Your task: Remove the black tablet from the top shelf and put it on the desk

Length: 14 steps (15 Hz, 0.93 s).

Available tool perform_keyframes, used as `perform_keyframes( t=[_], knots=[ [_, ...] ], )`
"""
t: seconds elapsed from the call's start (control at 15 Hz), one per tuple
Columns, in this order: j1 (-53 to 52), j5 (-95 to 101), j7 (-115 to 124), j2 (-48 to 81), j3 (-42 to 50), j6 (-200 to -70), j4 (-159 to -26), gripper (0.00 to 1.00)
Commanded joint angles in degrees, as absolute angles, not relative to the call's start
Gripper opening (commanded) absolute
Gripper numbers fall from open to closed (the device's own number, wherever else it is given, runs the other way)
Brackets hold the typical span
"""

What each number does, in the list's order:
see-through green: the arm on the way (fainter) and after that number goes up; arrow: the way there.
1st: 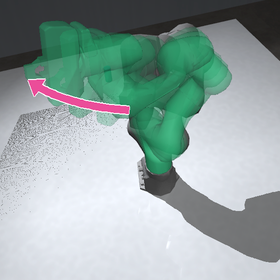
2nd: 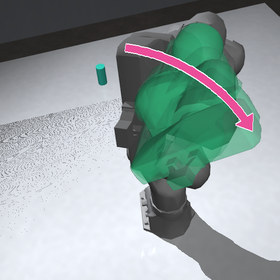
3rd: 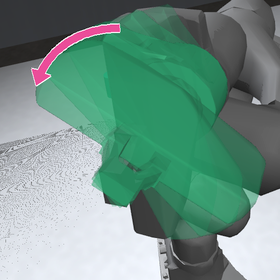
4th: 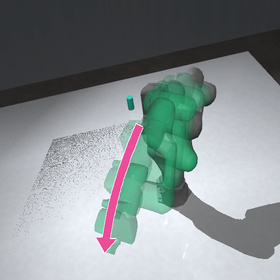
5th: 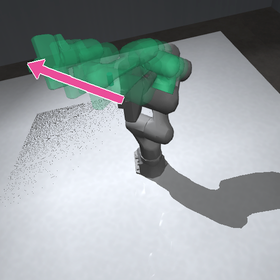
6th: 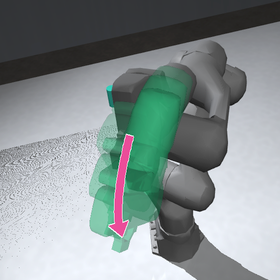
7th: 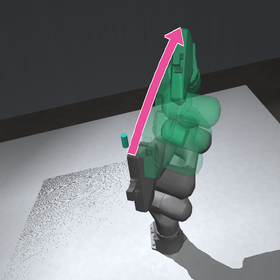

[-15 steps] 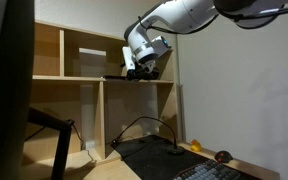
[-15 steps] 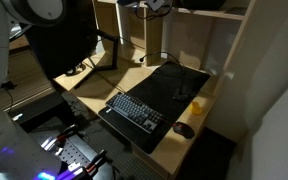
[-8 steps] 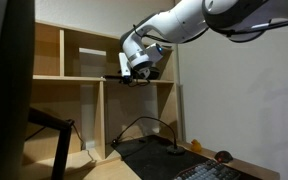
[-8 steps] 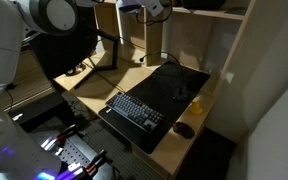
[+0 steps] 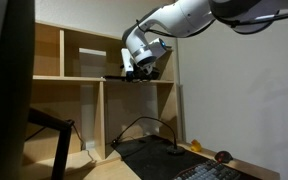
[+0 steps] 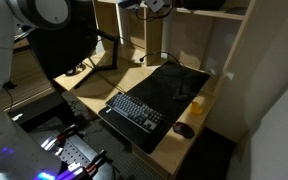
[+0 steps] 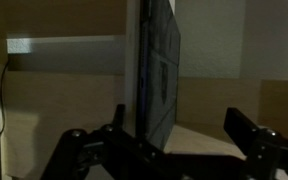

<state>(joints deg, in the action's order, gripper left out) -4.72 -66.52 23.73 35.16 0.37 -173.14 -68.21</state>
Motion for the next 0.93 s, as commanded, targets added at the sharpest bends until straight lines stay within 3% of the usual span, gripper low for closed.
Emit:
perform_keyframes(
  t=[0.0,0.2,0.27,0.33,0.47,0.87],
  knots=[
    [-3.60,-64.90,25.03,34.23,-0.87,-173.11,-69.12,1.00],
    [-3.45,-64.63,25.10,33.77,-0.97,-173.14,-69.46,1.00],
    [-3.38,-64.72,25.01,35.19,-1.38,-173.05,-68.14,0.94],
    [-3.96,-66.66,23.43,36.10,-0.84,-173.26,-66.96,0.73],
    [-3.62,-67.86,22.86,37.45,-1.77,-173.87,-65.18,0.68],
    [-3.39,-69.16,22.37,37.56,-2.07,-174.84,-65.64,0.31]
  ],
)
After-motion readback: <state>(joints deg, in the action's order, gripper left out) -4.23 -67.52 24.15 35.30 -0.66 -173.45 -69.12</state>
